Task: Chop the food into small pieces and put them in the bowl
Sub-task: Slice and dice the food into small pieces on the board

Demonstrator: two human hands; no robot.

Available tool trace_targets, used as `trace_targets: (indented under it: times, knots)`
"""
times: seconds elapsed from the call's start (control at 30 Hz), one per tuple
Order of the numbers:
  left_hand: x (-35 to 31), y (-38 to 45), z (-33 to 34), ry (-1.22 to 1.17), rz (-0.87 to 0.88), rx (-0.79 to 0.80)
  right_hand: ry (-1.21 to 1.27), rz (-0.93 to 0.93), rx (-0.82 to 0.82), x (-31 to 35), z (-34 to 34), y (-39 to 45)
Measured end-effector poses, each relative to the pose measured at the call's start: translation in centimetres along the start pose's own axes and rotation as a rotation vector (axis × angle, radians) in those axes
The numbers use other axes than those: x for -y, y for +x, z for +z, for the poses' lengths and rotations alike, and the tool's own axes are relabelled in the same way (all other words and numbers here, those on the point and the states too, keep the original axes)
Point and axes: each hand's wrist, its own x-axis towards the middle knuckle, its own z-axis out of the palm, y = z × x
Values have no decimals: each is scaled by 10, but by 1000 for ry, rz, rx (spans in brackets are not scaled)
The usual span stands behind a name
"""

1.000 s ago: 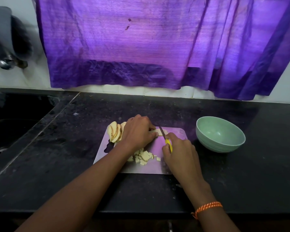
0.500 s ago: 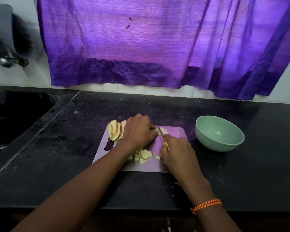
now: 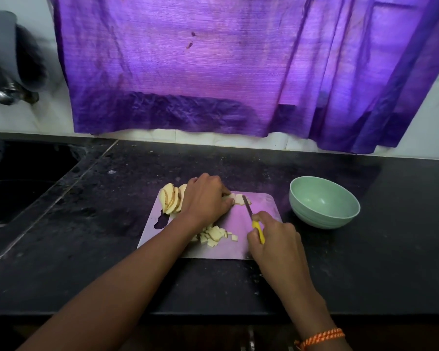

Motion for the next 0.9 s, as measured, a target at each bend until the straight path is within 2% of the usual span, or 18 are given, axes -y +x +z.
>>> trace_targets:
  times: [0.13,0.6,0.9]
  knots:
    - [2,1,0,-8,-4,-16,14,-13,-30,4,7,18]
    - [4,1,3,-55,-5,-21,-102,-51,66,10,22,38]
    - [-1,0,2,-31,-34,-31,-110,-10,91,10,4,12]
